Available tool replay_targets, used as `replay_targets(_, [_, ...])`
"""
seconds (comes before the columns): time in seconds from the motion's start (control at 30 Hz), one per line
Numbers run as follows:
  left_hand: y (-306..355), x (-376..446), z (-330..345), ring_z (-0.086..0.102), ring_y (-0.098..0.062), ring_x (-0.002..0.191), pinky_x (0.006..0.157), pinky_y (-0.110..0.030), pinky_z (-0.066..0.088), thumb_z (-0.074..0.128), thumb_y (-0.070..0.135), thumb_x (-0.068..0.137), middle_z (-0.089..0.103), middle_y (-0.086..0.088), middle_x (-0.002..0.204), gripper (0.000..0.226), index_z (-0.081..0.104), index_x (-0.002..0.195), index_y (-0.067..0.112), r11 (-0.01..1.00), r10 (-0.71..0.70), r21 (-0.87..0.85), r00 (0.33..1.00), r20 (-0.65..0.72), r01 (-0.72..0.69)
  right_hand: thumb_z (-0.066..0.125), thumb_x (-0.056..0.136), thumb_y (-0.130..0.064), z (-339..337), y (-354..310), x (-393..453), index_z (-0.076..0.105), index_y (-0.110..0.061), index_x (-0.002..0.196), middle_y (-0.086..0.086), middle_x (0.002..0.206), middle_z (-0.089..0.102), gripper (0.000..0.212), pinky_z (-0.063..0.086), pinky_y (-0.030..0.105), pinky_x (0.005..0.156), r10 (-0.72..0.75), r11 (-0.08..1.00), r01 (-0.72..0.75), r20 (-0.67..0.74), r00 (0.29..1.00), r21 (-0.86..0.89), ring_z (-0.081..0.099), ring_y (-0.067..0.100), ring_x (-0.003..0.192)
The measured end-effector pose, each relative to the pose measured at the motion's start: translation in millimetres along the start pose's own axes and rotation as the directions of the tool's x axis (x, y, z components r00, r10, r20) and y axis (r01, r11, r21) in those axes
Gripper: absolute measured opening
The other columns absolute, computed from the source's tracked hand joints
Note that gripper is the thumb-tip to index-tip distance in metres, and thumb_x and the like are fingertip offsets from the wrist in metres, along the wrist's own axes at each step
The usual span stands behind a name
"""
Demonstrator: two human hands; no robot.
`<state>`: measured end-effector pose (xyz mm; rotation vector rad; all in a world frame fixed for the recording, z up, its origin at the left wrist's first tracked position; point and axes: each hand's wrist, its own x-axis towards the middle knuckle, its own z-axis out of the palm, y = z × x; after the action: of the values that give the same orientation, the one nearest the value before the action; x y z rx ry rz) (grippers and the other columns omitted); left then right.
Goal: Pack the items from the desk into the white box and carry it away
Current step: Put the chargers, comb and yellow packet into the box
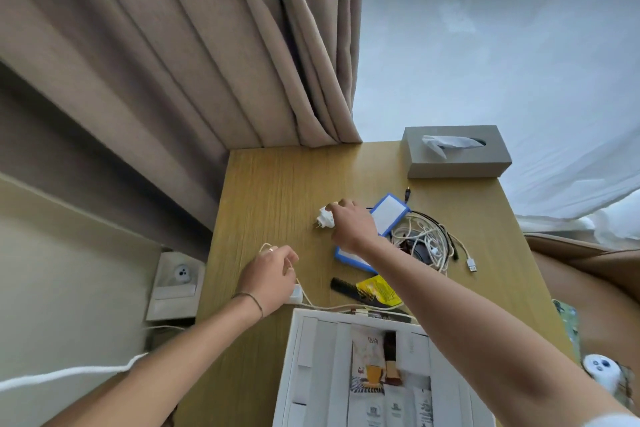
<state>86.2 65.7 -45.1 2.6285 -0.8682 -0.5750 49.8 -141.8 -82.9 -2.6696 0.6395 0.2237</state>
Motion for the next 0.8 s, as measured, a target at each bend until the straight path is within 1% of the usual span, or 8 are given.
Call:
replay_targets(0.07, [-11, -3, 1, 0.059, -0.004, 0.086, 0.067, -0.024, 0.051, 0.056, 0.019, 0.090, 0.062, 0.013, 0.097, 0.019, 0.064, 0.101, 0.032, 1.000, -0.010, -0.009, 1.000, 0.015, 0.010, 0.066, 0.086, -0.009, 13, 1, 14, 0.049, -0.017, 0.142, 0.015, 0.138, 0.050, 0.058, 0.047, 0.042, 0.095, -0.006, 0.997, 0.006, 0.011, 1.000, -0.077, 0.049, 0.035, 0.123])
replay_targets(0.17, [-23, -8, 3, 0.058, -0.003, 0.089, 0.065, -0.016, 0.043, 0.056, 0.020, 0.092, 0.061, 0.014, 0.101, 0.019, 0.064, 0.106, 0.031, 1.000, 0.009, -0.005, 1.000, 0.026, -0.009, 0.069, 0.087, -0.011, 27, 3, 29, 0.043, -0.017, 0.146, 0.019, 0.144, 0.043, 0.065, 0.047, 0.046, 0.101, -0.016, 0.988, 0.024, 0.049, 0.999, -0.153, 0.049, 0.038, 0.126])
replay_targets(0.27, [-32, -9, 6, 0.056, -0.002, 0.088, 0.061, -0.013, 0.036, 0.056, 0.020, 0.093, 0.059, 0.015, 0.101, 0.022, 0.063, 0.111, 0.031, 0.999, 0.032, 0.018, 0.998, 0.052, -0.033, 0.072, 0.087, -0.011, 37, 3, 37, 0.041, -0.018, 0.147, 0.019, 0.141, 0.046, 0.068, 0.051, 0.047, 0.094, -0.026, 0.977, 0.040, 0.071, 0.997, -0.210, 0.056, 0.038, 0.117])
replay_targets(0.43, [-43, -6, 9, 0.057, -0.006, 0.093, 0.070, -0.021, 0.048, 0.058, 0.015, 0.092, 0.058, 0.013, 0.111, 0.029, 0.060, 0.116, 0.031, 0.993, 0.071, 0.082, 0.993, 0.092, -0.079, 0.075, 0.085, -0.013, 48, 0, 44, 0.049, -0.016, 0.137, 0.015, 0.130, 0.054, 0.059, 0.051, 0.045, 0.094, -0.054, 0.963, 0.052, 0.001, 0.999, -0.266, 0.056, 0.035, 0.114])
replay_targets(0.5, [-44, -3, 10, 0.056, -0.010, 0.105, 0.082, -0.028, 0.053, 0.060, 0.015, 0.091, 0.057, 0.011, 0.117, 0.034, 0.058, 0.121, 0.030, 0.987, 0.105, 0.110, 0.987, 0.125, -0.119, 0.077, 0.081, -0.018, 47, -3, 43, 0.049, -0.017, 0.136, 0.013, 0.126, 0.056, 0.061, 0.051, 0.042, 0.090, -0.043, 0.980, 0.037, -0.026, 0.999, -0.194, 0.058, 0.033, 0.110])
replay_targets(0.57, [-43, 2, 12, 0.053, -0.011, 0.115, 0.091, -0.031, 0.052, 0.064, 0.016, 0.090, 0.056, 0.010, 0.123, 0.041, 0.056, 0.127, 0.030, 0.975, 0.151, 0.136, 0.974, 0.170, -0.175, 0.080, 0.077, -0.025, 43, -7, 39, 0.049, -0.019, 0.131, 0.009, 0.120, 0.059, 0.063, 0.050, 0.040, 0.081, -0.014, 0.999, 0.012, -0.052, 0.999, -0.032, 0.059, 0.030, 0.104])
replay_targets(0.67, [-40, 6, 17, 0.050, -0.014, 0.120, 0.094, -0.031, 0.049, 0.070, 0.021, 0.087, 0.054, 0.008, 0.128, 0.050, 0.052, 0.133, 0.031, 0.952, 0.208, 0.170, 0.945, 0.253, -0.254, 0.079, 0.073, -0.036, 33, -12, 25, 0.049, -0.022, 0.121, 0.003, 0.106, 0.063, 0.058, 0.047, 0.035, 0.069, 0.003, 0.981, 0.006, -0.049, 0.999, 0.192, 0.059, 0.024, 0.091])
replay_targets(0.8, [-37, 12, 23, 0.050, -0.017, 0.120, 0.093, -0.034, 0.047, 0.073, 0.028, 0.085, 0.054, 0.006, 0.128, 0.053, 0.052, 0.134, 0.034, 0.944, 0.200, 0.188, 0.925, 0.322, -0.269, 0.076, 0.070, -0.049, 15, -18, -4, 0.047, -0.026, 0.107, -0.007, 0.084, 0.062, 0.053, 0.047, 0.033, 0.057, 0.074, 0.905, -0.065, -0.003, 0.997, 0.420, 0.062, 0.016, 0.072])
